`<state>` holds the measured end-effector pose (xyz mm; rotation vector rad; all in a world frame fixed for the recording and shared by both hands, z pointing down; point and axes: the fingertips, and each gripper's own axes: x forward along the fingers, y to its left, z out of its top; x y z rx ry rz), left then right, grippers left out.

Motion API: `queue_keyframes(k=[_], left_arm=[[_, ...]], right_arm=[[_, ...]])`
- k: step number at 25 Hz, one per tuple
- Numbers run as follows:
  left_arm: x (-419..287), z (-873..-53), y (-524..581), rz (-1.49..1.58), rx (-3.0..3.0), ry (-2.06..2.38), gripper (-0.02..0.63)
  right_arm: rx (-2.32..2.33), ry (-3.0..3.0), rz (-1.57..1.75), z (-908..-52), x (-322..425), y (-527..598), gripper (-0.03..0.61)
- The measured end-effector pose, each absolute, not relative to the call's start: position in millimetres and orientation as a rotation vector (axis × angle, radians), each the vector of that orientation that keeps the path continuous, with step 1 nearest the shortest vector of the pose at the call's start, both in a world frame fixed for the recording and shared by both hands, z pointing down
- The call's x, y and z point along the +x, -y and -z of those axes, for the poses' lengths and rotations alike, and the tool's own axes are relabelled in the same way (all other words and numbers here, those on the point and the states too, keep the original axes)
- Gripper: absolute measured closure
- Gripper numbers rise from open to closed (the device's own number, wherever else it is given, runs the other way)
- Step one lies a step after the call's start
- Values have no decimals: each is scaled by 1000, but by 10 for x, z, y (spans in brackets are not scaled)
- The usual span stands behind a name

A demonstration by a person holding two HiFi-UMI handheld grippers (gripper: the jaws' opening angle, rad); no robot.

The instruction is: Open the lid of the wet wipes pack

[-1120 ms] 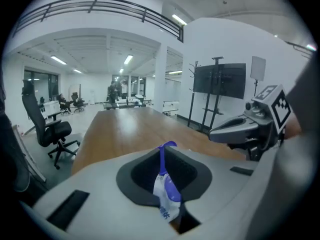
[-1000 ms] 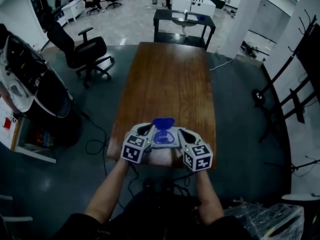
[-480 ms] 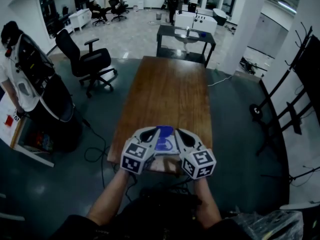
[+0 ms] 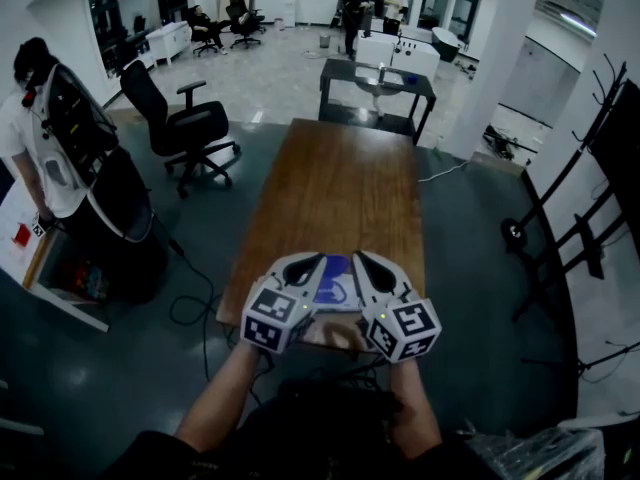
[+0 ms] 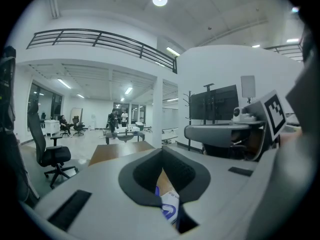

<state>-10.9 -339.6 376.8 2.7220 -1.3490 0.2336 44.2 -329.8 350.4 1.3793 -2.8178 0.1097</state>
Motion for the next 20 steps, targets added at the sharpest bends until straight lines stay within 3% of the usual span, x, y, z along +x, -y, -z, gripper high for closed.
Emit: queue_keyframes(k=[20], left_arm=[[-64, -3749, 3390, -236, 2734, 1350, 606]], right_arm=[[1377, 2849, -89, -3398, 460, 3313, 569]])
